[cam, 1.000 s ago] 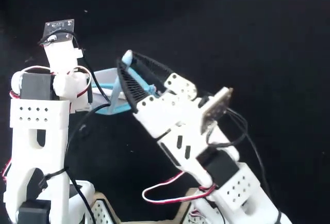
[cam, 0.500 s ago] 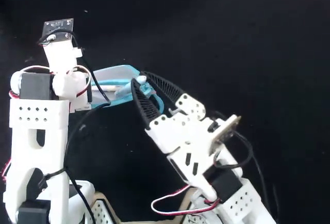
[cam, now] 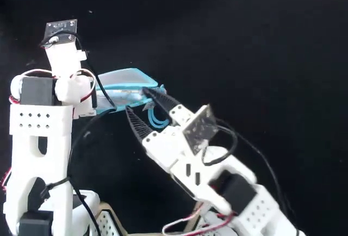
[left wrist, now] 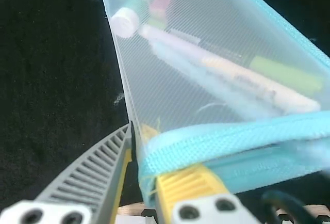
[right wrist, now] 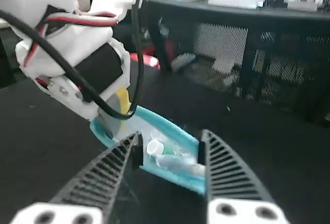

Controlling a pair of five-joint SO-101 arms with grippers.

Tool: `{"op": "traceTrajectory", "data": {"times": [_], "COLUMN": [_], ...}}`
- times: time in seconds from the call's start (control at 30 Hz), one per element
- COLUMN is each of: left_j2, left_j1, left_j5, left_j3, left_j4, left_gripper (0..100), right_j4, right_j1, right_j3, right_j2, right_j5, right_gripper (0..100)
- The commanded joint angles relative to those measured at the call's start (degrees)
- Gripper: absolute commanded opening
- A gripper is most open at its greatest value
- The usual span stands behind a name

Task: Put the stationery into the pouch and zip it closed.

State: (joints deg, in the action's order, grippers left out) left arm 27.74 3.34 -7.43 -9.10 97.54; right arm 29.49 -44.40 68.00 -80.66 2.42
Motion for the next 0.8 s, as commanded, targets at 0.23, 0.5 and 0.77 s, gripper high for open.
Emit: {"op": "traceTrajectory", "data": {"times": [0.23,0.5,0.77], "left_j2": [-0.44,-0.44,-0.44], "left_j1": [0.31,0.31,0.31], "left_j5": [-0.26,-0.26,-0.26], "left_j3": [-1.01,-1.01,-1.01], "left_j4": [-0.18,-0.18,-0.18], "left_gripper": [3,3,3], "right_j4": [22.24,18.90,-8.88], "right_j1": [18.29,14.24,13.36], "right_j3": [-21.41,-2.68,13.93], "right_j2": [1.54,5.49,6.02], "right_j5": [-0.35,-2.90,-5.45], "right_gripper": [19.0,19.1,19.1]}}
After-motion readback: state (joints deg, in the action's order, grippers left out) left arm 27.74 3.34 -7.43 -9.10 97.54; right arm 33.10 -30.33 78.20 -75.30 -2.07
